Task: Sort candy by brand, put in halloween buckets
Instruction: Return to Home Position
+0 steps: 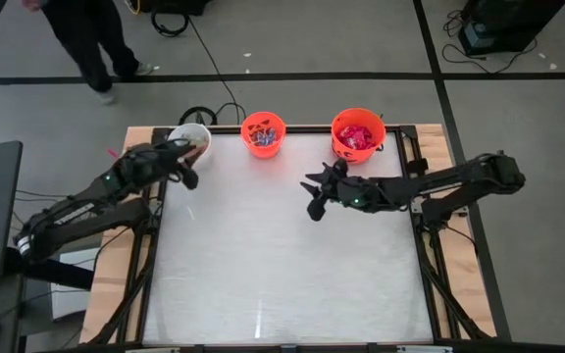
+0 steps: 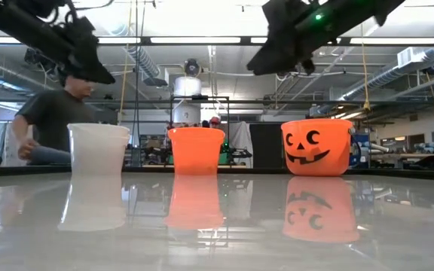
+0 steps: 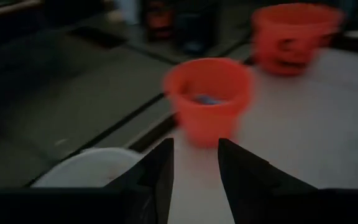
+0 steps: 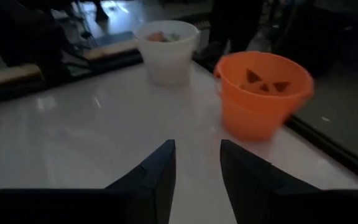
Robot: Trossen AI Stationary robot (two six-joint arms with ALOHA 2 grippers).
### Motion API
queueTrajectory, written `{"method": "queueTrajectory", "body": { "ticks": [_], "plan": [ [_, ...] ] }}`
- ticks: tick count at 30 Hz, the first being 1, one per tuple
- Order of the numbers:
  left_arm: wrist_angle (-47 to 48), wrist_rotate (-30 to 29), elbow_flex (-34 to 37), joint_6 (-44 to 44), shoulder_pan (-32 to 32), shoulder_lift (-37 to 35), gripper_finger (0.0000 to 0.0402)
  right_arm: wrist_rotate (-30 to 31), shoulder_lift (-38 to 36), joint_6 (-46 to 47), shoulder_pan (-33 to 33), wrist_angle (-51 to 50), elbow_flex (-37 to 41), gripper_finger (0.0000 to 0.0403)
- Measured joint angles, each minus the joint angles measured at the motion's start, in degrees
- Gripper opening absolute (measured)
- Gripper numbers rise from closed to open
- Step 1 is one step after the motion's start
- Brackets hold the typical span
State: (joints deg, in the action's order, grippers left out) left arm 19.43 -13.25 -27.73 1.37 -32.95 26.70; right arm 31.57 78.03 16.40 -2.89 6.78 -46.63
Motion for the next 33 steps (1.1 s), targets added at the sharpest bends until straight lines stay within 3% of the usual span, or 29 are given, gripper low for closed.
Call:
{"method": "queueTrajectory", "body": {
  "ticks": [4, 12, 17, 21, 25, 30, 33],
  "plan": [
    [3.6, 8.0, 0.0, 0.4, 1.7, -4.5, 0.0131, 1.9, -3.9, -0.5, -1.1, -6.2, 0.0, 0.0129],
    [4.7, 14.7, 0.2, 0.1, 6.6, -11.8, 0.0131, -3.5, -13.0, -4.6, -3.0, -10.9, 1.5, 0.0075],
    [-5.9, 15.9, 6.6, -3.9, 9.9, -13.9, 0.0131, -9.0, -20.5, -7.3, -3.1, -5.6, 8.9, 0.0012],
    [-13.0, 17.1, 12.1, -6.6, 13.0, -13.8, 0.0131, -14.0, -27.3, -8.0, -2.3, 0.2, 16.2, 0.0013],
    [-13.9, 15.4, 13.6, -6.6, 15.2, -13.9, 0.0131, -19.1, -34.1, -7.8, -0.6, 3.4, 22.6, 0.0006],
    [-16.4, 15.1, 15.3, -4.5, 17.4, -15.4, 0.0131, -31.4, -40.2, -14.7, 1.1, 11.0, 30.5, 0.0005],
    [-16.8, 15.0, 17.0, -3.7, 17.9, -17.8, 0.0131, -31.7, -42.3, -14.7, 3.1, 15.2, 33.2, 0.0004]
  ]
}}
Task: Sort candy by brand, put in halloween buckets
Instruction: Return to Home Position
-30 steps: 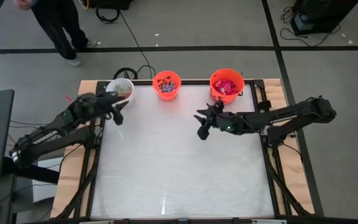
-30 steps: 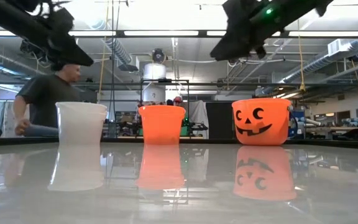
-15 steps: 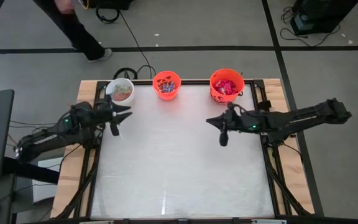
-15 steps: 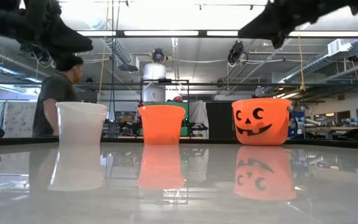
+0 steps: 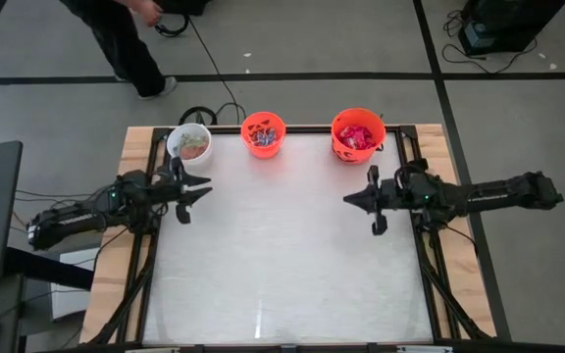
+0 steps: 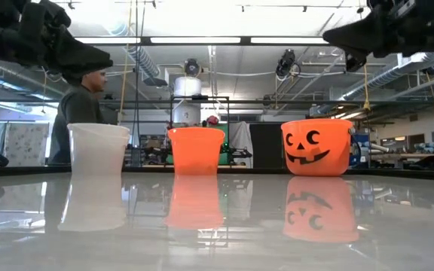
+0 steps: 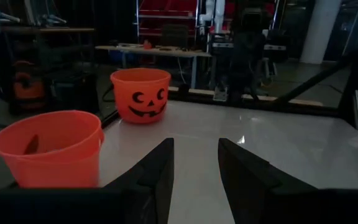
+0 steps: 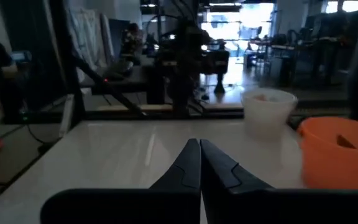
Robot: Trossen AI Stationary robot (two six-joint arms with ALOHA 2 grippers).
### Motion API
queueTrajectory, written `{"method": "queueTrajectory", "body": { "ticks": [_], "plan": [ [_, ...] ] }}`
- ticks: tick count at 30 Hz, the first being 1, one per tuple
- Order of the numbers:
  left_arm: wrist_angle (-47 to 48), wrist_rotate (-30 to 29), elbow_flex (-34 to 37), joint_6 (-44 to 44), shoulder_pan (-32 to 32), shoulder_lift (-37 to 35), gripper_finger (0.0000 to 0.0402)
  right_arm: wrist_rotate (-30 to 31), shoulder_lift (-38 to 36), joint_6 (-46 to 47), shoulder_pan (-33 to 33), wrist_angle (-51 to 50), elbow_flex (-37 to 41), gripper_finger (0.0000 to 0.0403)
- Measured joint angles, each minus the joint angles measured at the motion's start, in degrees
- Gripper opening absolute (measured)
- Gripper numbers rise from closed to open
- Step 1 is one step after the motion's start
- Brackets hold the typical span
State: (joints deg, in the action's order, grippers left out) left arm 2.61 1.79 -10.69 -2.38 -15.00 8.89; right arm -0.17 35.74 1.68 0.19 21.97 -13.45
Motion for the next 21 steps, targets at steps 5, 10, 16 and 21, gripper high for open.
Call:
{"method": "queueTrajectory", "body": {
  "ticks": [5, 10, 16, 21],
  "plan": [
    [0.2, -0.4, 2.1, -0.7, 0.1, -4.5, 0.0131, -3.2, -1.0, 0.0, 4.3, -0.1, 1.2, 0.0002],
    [3.7, -0.4, 2.4, 0.2, 0.1, -8.7, 0.0130, -7.6, -0.9, -1.2, 9.3, -0.6, 1.2, 0.0003],
    [4.6, 0.9, 2.1, 0.7, 0.1, -8.9, 0.0130, -17.1, -0.9, 0.2, 15.6, -0.6, 1.2, 0.0006],
    [4.6, 2.0, 2.1, 0.6, 0.1, -8.9, 0.0130, -22.0, -1.2, 3.3, 18.1, -1.9, 1.2, 0.0007]
  ]
}}
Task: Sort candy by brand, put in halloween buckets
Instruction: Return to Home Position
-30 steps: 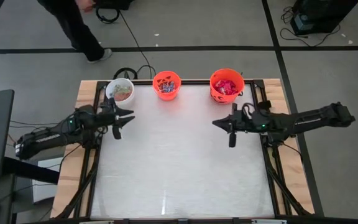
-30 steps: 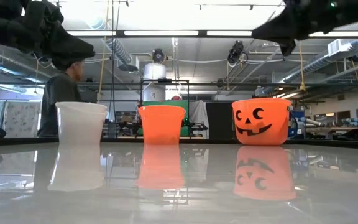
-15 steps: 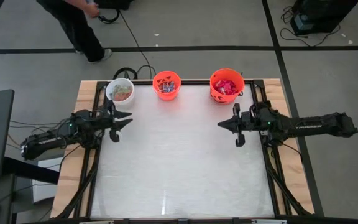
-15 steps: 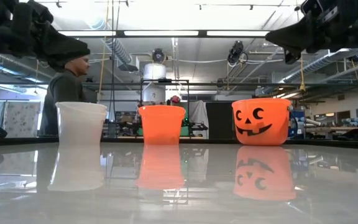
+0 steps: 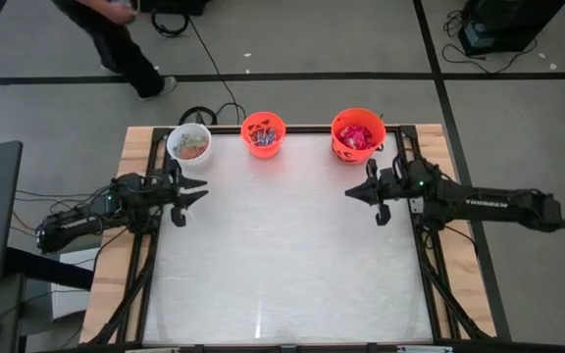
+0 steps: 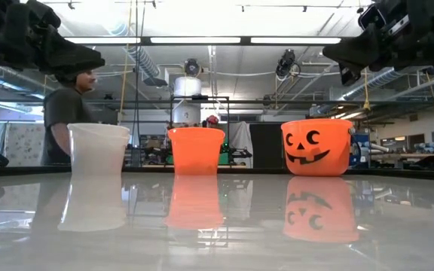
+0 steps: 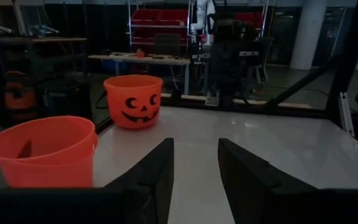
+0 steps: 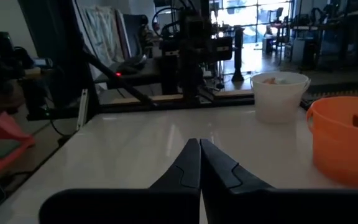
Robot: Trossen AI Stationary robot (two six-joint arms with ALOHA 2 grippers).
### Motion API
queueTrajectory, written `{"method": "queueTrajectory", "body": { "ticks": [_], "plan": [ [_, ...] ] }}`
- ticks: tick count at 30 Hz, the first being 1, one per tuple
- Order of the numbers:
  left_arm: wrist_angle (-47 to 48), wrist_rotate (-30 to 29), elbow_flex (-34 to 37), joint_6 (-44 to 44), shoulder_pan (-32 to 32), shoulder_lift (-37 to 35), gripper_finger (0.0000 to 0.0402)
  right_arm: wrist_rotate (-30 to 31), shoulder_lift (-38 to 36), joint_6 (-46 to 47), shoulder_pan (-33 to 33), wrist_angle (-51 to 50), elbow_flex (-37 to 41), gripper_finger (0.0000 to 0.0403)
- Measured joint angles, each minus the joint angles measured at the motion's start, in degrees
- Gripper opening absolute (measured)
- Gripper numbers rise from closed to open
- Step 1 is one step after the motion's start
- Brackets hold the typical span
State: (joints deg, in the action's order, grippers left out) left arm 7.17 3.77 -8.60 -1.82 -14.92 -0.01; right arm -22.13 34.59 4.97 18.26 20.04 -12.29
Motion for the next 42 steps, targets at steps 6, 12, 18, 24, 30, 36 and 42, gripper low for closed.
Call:
{"method": "queueTrajectory", "body": {
  "ticks": [6, 12, 18, 24, 30, 36, 42],
  "plan": [
    [-4.6, 1.1, 2.4, -3.0, 0.0, 0.0, 0.0131, -0.6, -0.4, 2.5, 0.7, -0.7, 0.0, 0.0007],
    [-10.0, 3.0, 6.3, -5.7, 0.0, 0.0, 0.0131, -0.5, -0.4, 6.5, -0.8, 2.5, 3.2, 0.0008],
    [-11.5, 3.0, 7.0, -5.8, 0.0, 0.0, 0.0131, -0.5, -0.6, 10.7, -1.0, 11.1, 9.5, 0.0008],
    [-12.1, 3.0, 7.0, -4.4, 0.0, 0.0, 0.0131, -1.6, -0.6, 10.6, -1.0, 13.7, 11.9, 0.0008],
    [-12.1, 2.9, 7.0, -4.4, 0.0, 0.0, 0.0131, -2.0, -1.4, 9.7, -0.8, 14.1, 11.9, 0.0008],
    [-12.7, 2.8, 7.0, -4.3, 0.0, 0.0, 0.0131, -2.1, -3.6, 8.7, -0.8, 14.0, 11.9, 0.0008],
    [-14.9, 0.8, 8.1, -4.0, 0.0, 0.6, 0.0131, -2.1, -4.6, 9.1, -0.8, 14.9, 11.9, 0.0008]
  ]
}}
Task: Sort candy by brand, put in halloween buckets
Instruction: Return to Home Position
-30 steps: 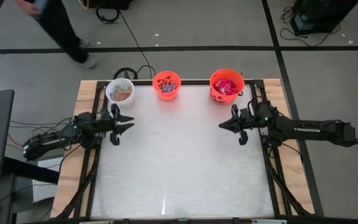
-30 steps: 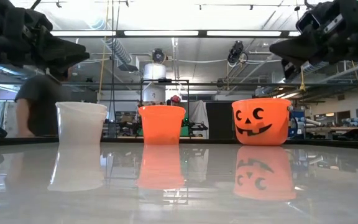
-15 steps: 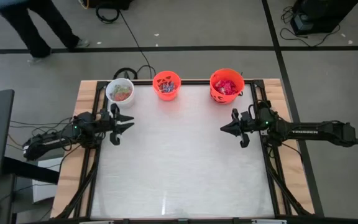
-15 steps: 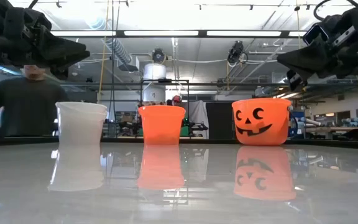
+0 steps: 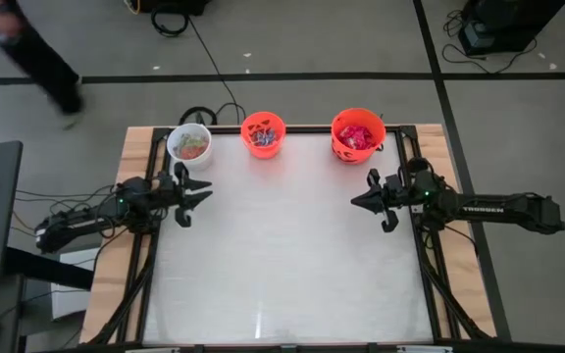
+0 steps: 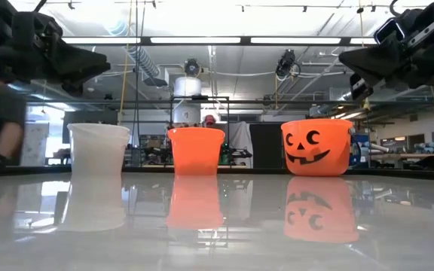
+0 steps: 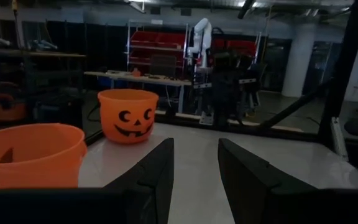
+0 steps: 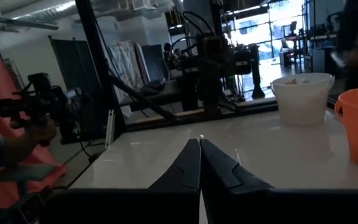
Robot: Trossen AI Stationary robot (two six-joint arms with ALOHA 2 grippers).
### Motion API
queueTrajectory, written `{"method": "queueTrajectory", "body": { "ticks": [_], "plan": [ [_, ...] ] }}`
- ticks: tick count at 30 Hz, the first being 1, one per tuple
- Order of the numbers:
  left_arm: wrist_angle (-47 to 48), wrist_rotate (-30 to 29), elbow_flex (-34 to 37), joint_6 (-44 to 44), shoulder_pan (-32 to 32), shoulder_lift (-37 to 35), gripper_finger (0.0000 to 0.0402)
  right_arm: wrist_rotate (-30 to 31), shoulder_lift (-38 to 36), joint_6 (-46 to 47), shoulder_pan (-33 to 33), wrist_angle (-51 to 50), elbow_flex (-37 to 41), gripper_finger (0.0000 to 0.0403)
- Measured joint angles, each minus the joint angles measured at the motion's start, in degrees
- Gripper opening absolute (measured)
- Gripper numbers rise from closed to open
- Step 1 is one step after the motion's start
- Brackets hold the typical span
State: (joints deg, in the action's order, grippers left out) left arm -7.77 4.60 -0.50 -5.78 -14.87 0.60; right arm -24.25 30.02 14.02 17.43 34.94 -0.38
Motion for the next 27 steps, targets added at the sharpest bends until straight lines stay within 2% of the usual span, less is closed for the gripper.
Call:
{"method": "queueTrajectory", "body": {
  "ticks": [6, 13, 17, 27],
  "plan": [
    [-0.1, -0.2, 0.0, 0.9, 0.0, 0.5, 0.0131, 0.0, 0.0, 0.8, 0.0, -1.0, 0.0, 0.0009],
    [-1.9, 3.2, 0.0, -2.2, 0.0, 0.4, 0.0131, -1.0, -1.0, 2.4, -0.5, -2.1, 0.0, 0.0009],
    [-0.5, 3.8, 0.0, -2.2, 0.0, 0.4, 0.0131, -1.0, -3.9, 1.5, -0.5, -3.1, 0.0, 0.0009],
    [0.2, 3.8, 0.0, -2.3, 0.0, 0.4, 0.0131, -0.9, -13.9, 1.9, -0.4, -13.9, 0.0, 0.0009]
  ]
}}
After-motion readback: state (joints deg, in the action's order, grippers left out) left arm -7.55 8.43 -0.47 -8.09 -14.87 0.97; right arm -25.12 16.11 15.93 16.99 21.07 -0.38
